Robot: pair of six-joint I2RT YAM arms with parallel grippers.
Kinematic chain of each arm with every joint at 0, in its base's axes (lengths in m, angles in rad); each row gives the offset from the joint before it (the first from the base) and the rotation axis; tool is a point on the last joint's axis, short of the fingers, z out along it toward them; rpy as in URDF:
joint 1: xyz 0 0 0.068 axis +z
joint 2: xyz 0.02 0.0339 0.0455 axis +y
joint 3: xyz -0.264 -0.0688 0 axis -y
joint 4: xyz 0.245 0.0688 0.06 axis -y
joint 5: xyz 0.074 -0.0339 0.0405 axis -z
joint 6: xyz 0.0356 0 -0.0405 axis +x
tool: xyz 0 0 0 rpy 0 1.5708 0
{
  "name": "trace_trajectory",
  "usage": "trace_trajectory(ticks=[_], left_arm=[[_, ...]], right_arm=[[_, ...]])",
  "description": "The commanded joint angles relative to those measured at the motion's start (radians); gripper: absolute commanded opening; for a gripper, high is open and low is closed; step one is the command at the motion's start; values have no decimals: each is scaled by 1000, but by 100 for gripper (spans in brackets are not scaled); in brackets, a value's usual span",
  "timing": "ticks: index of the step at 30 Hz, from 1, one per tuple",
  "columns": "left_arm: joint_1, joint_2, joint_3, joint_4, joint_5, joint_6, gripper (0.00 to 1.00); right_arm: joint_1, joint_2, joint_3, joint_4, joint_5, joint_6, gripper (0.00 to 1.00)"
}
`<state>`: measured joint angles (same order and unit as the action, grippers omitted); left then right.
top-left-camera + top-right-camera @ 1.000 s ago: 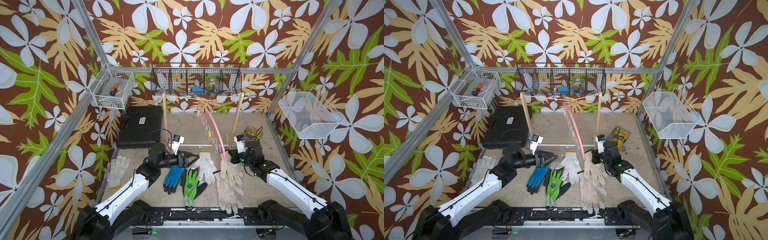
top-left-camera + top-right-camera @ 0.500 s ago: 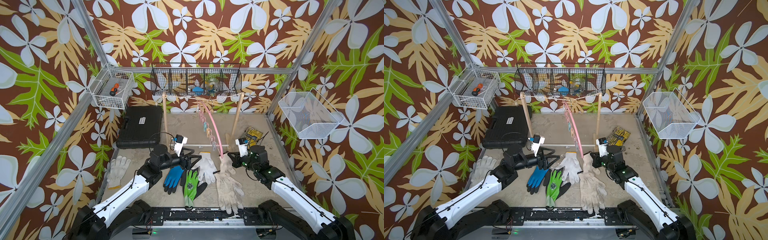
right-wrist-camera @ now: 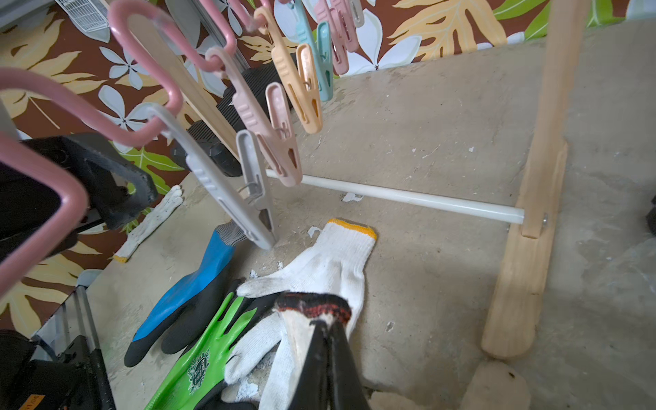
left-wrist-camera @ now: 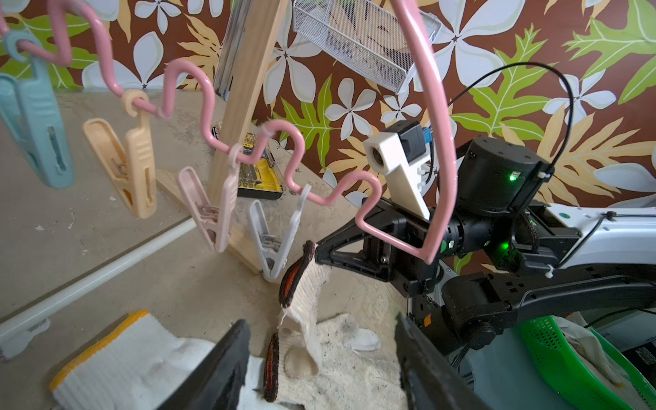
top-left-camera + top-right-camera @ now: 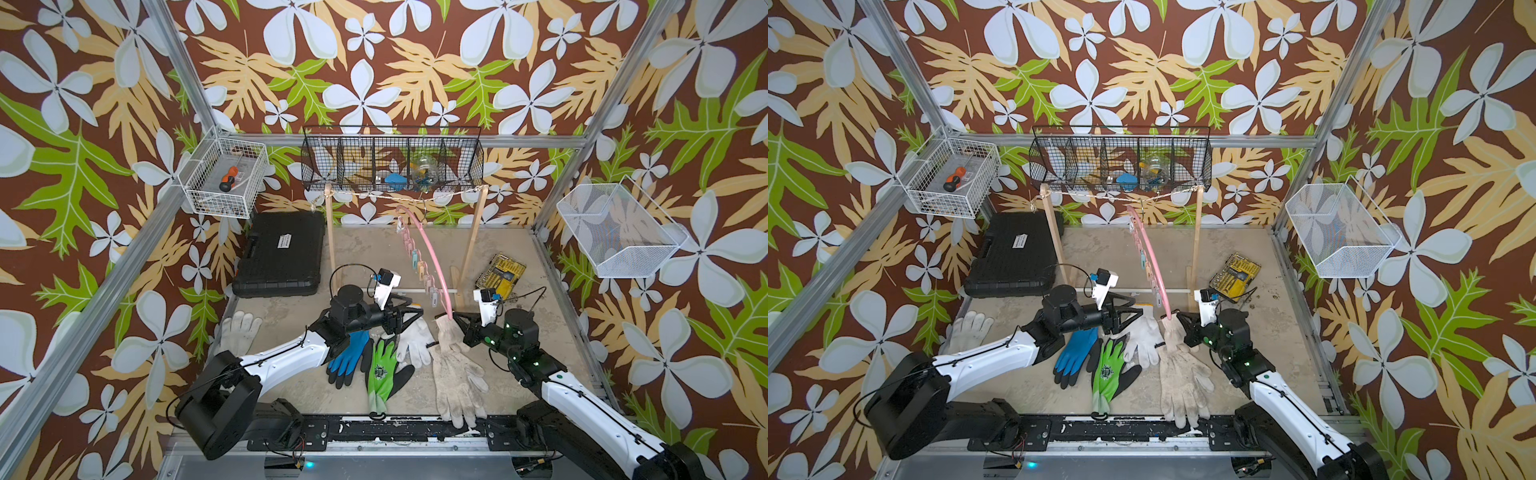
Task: Clip the gloves onto a hanger to dry
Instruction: Open the clamp at the hanger.
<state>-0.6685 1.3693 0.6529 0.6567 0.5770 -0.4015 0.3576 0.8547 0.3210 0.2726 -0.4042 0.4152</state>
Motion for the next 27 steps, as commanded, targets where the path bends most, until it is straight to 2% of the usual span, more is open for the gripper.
trace_trajectory(ticks=[1,9,17,24,27], left_arm=[[-6,34,12,115,51,-34,64],[-25,172,88,167,113,-69,58],[-25,220,121,85,56,8,56],[-13,200,133,-21,-3,111,55],[-10,213,137,2,4,118,55]], right_arm=[[1,6,-7,96,-22,19,0],[0,49,-23,142,-33,22,0],[-7,38,-20,113,-22,-2,0],[-24,33,-24,108,-32,-13,0],[-27,36,-28,118,-41,-10,0]])
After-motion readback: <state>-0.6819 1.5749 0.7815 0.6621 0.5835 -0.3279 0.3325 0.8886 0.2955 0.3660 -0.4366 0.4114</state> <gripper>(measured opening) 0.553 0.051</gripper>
